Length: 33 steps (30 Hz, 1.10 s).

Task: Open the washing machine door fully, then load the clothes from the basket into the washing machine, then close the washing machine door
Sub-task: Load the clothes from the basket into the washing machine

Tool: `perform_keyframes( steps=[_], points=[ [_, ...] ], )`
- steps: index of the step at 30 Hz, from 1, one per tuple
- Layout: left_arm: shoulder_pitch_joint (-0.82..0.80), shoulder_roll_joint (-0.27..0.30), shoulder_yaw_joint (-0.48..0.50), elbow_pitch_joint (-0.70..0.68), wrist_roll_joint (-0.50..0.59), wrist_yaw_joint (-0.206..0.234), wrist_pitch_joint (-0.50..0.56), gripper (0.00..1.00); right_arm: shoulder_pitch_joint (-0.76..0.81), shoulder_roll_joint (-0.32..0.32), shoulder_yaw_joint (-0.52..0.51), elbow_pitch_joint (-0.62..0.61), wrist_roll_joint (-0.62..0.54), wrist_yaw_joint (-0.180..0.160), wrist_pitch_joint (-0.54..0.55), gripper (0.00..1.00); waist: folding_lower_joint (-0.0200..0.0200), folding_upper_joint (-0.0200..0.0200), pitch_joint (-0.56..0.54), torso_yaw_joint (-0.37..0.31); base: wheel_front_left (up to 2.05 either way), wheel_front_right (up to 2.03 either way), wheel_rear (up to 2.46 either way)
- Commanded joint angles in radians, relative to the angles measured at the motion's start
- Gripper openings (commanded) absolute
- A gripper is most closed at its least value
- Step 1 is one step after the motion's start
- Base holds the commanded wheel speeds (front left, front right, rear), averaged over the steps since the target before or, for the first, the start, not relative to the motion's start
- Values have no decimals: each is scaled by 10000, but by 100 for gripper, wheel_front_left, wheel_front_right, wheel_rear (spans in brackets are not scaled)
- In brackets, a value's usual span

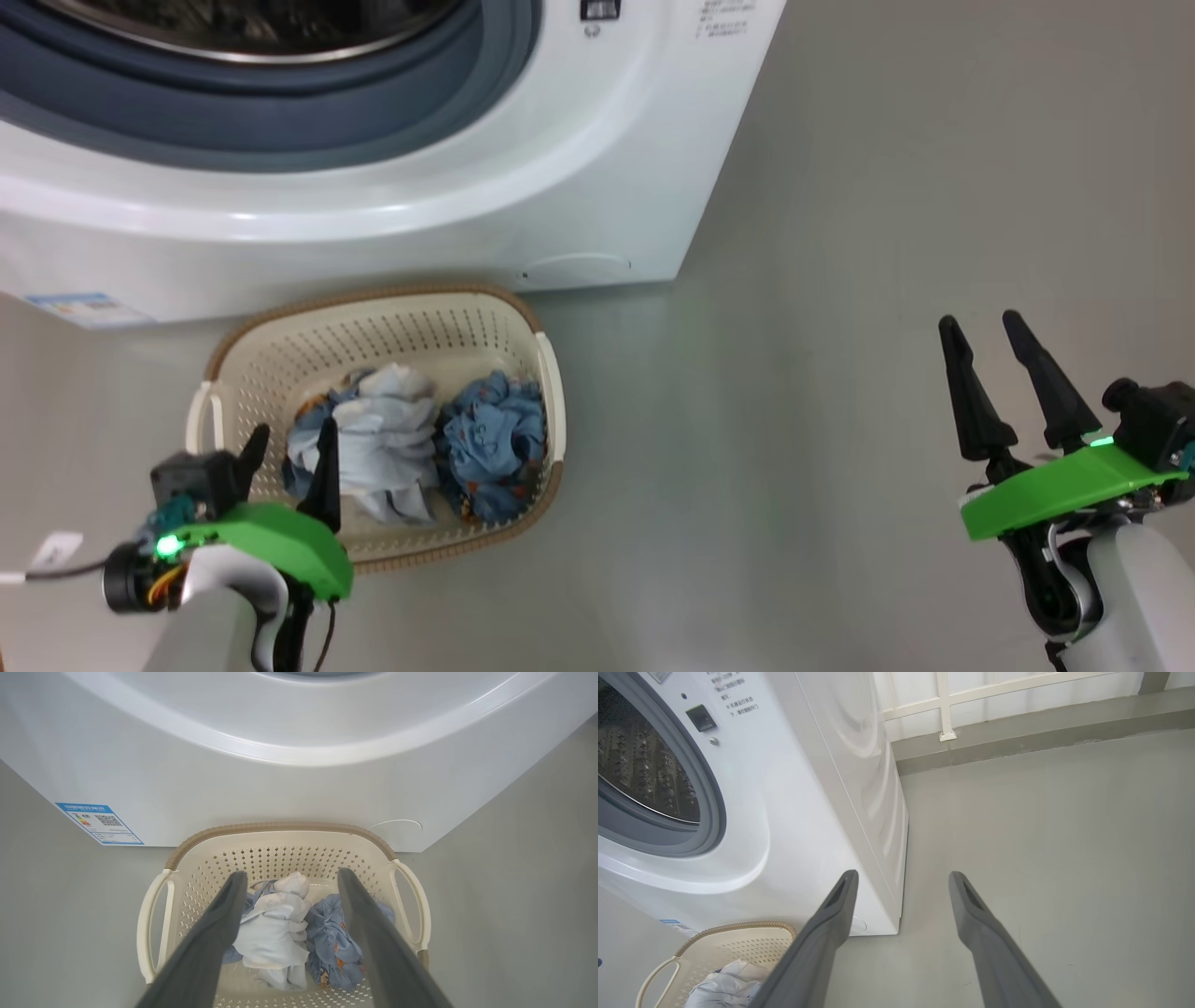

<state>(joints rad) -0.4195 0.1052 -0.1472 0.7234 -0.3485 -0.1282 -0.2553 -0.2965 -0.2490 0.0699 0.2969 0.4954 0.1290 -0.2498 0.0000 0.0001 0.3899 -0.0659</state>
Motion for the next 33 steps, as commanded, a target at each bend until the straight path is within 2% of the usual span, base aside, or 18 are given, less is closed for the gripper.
perform_keyframes(
  steps=[1,24,33],
  points=[
    [-445,326,143,191,-119,-25,-65,100,-150,-41,154,-266,8,17,-120,100,0,-1,652,-32,0,0,0],
    [-3445,718,-1390,3572,-828,-25,-65,100,-1136,53,214,-437,65,17,-120,100,0,-1,2790,-105,0,0,0],
    [-4214,822,-2198,4665,-1241,-25,-65,100,-1295,85,358,-526,68,17,-120,100,0,-1,3267,-167,0,0,0]
  ],
)
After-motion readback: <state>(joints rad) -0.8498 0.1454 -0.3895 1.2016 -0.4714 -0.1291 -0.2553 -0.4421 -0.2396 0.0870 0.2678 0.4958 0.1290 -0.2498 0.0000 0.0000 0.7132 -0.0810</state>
